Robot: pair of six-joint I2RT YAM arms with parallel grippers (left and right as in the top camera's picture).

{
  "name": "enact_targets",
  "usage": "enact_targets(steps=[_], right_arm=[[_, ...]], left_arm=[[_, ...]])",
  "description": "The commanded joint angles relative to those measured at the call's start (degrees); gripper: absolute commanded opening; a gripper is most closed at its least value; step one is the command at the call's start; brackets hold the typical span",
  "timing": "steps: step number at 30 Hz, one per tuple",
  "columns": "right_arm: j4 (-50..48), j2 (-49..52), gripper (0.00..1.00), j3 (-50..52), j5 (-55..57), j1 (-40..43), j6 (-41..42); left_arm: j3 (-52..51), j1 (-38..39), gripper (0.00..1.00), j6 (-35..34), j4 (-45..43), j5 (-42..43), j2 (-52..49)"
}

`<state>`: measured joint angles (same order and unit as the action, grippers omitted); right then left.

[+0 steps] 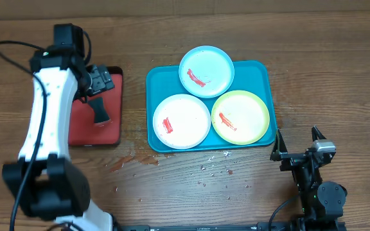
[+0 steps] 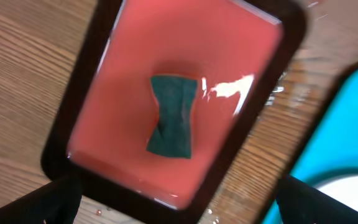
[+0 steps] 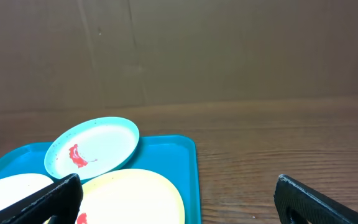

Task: Clean dirty plates on tray and stack at the side
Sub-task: 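Move the left gripper over the green sponge on the red tray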

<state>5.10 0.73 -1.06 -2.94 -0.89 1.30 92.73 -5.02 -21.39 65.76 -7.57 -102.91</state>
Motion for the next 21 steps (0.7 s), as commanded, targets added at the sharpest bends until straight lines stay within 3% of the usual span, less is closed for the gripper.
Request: enact_targets(steps=[1, 8, 14, 21], right_arm=[[-0.5, -0.3, 1.0, 0.6, 0.3, -0.4, 0.2], [-0.5, -0.3, 1.0, 0.6, 0.3, -0.4, 0.2], [-0.5, -0.3, 1.0, 0.6, 0.3, -0.4, 0.2], [-0.5, -0.3, 1.0, 0.6, 0.3, -0.4, 0.2]], left_arm=[[1.1, -0.3, 1.0, -1.8, -1.1, -1.9, -4.7], [1.1, -3.3, 1.0, -1.8, -3.8, -1.0, -11.3], [1.1, -7.6, 1.0, 6.4, -6.1, 12.3, -16.9], [1.1, -8.0, 0.98, 6.6, -7.5, 12.7, -21.3]])
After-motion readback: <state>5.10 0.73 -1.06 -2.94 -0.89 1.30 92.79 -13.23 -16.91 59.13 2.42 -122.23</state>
